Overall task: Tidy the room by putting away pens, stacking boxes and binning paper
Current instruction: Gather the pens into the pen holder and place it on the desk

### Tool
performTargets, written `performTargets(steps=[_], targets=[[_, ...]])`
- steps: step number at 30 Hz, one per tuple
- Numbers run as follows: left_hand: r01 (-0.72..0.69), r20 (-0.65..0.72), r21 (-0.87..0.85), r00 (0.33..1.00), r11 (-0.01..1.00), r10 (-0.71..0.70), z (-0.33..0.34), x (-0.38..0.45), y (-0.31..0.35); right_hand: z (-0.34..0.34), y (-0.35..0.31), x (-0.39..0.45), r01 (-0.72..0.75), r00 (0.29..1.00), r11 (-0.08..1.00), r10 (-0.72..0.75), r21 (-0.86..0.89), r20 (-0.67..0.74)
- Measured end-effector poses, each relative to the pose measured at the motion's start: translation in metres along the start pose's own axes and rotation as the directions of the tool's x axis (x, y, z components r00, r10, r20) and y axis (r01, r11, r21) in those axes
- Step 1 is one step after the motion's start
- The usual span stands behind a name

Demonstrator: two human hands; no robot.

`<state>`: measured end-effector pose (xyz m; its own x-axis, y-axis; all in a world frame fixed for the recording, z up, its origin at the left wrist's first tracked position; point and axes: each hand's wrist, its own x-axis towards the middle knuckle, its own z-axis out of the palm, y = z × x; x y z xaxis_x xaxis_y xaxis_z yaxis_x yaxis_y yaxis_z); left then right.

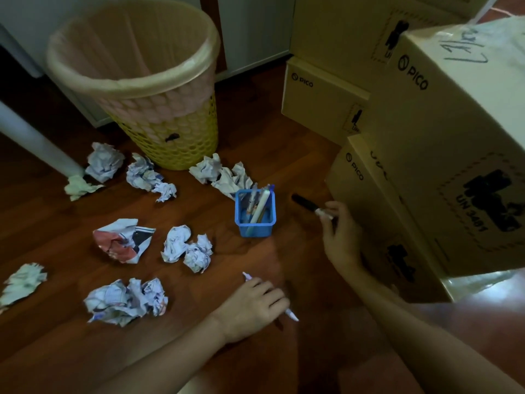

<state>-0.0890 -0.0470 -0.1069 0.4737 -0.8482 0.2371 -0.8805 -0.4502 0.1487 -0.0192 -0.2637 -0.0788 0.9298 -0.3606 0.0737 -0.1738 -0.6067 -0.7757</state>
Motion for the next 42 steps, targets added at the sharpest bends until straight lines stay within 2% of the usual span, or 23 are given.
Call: performTargets(steps=[2,3,4,6,7,8,10,12,14,16,18,19,20,22,24,28,33,39,42], targets=[[0.103,-0.208,-0.175,0.968,0.979,-0.139,-0.032,0.007,0.003,-0.013,-0.025,-0.003,-0.004,0.997,0.979,0.020,0.204,-0.074],[0.178,-0.322,-0.320,0.903,0.930,-0.284,-0.052,0.013,0.004,-0.020,-0.037,-0.003,0.034,0.997,0.951,-0.013,0.307,-0.072],[0.239,-0.407,-0.463,0.798,0.854,-0.444,-0.075,0.021,0.003,-0.027,-0.047,-0.003,0.091,0.995,0.926,-0.074,0.366,-0.060],[0.278,-0.499,-0.641,0.557,0.715,-0.664,-0.111,0.037,-0.008,-0.037,-0.064,-0.003,0.221,0.971,0.923,-0.237,0.315,0.014],[0.272,-0.510,-0.692,0.472,0.669,-0.719,-0.122,0.044,-0.017,-0.039,-0.068,-0.002,0.293,0.946,0.932,-0.315,0.214,0.074],[0.275,-0.506,-0.717,0.425,0.640,-0.750,-0.127,0.048,-0.030,-0.037,-0.072,-0.002,0.364,0.916,0.926,-0.376,0.105,0.143],[0.356,-0.458,-0.712,0.418,0.605,-0.785,-0.123,0.053,-0.055,-0.025,-0.076,-0.001,0.413,0.879,0.911,-0.393,-0.019,0.271],[0.470,-0.356,-0.678,0.463,0.566,-0.812,-0.103,0.050,-0.073,-0.010,-0.082,-0.002,0.380,0.876,0.925,-0.356,-0.012,0.325],[0.559,-0.239,-0.642,0.505,0.525,-0.829,-0.082,0.045,-0.079,0.002,-0.087,-0.002,0.363,0.880,0.931,-0.357,0.042,0.314],[0.581,-0.126,-0.679,0.511,0.450,-0.850,-0.068,0.041,-0.082,0.012,-0.087,-0.004,0.285,0.923,0.955,-0.296,0.081,0.246],[0.572,0.024,-0.765,0.483,0.295,-0.875,-0.063,0.037,-0.082,0.023,-0.079,-0.004,0.090,0.972,0.987,-0.117,0.136,0.205],[0.571,0.119,-0.796,0.476,0.203,-0.872,-0.063,0.035,-0.082,0.030,-0.073,-0.004,-0.046,0.972,0.984,0.004,0.173,0.233],[0.562,0.217,-0.821,0.470,0.100,-0.855,-0.062,0.032,-0.082,0.036,-0.068,-0.003,-0.199,0.948,0.956,0.131,0.217,0.291],[0.527,0.401,-0.843,0.478,-0.110,-0.782,-0.062,0.029,-0.082,0.045,-0.060,0.000,-0.460,0.843,0.841,0.312,0.285,0.439],[0.512,0.499,-0.829,0.498,-0.224,-0.709,-0.061,0.031,-0.081,0.051,-0.056,0.001,-0.549,0.766,0.782,0.330,0.295,0.551],[0.441,0.527,-0.838,0.503,-0.321,-0.685,-0.055,0.039,-0.082,0.064,-0.060,-0.003,-0.553,0.733,0.743,0.218,0.377,0.645],[0.423,0.553,-0.827,0.484,-0.372,-0.678,-0.075,0.049,-0.087,0.057,-0.085,0.004,-0.586,0.731,0.705,0.249,0.399,0.635],[0.410,0.577,-0.806,0.379,-0.427,-0.724,-0.192,0.079,-0.069,-0.017,-0.190,0.015,-0.615,0.707,0.704,0.293,0.355,0.644],[0.411,0.591,-0.795,0.357,-0.446,-0.723,-0.291,0.103,-0.063,-0.077,-0.277,0.031,-0.626,0.689,0.704,0.297,0.336,0.661]])
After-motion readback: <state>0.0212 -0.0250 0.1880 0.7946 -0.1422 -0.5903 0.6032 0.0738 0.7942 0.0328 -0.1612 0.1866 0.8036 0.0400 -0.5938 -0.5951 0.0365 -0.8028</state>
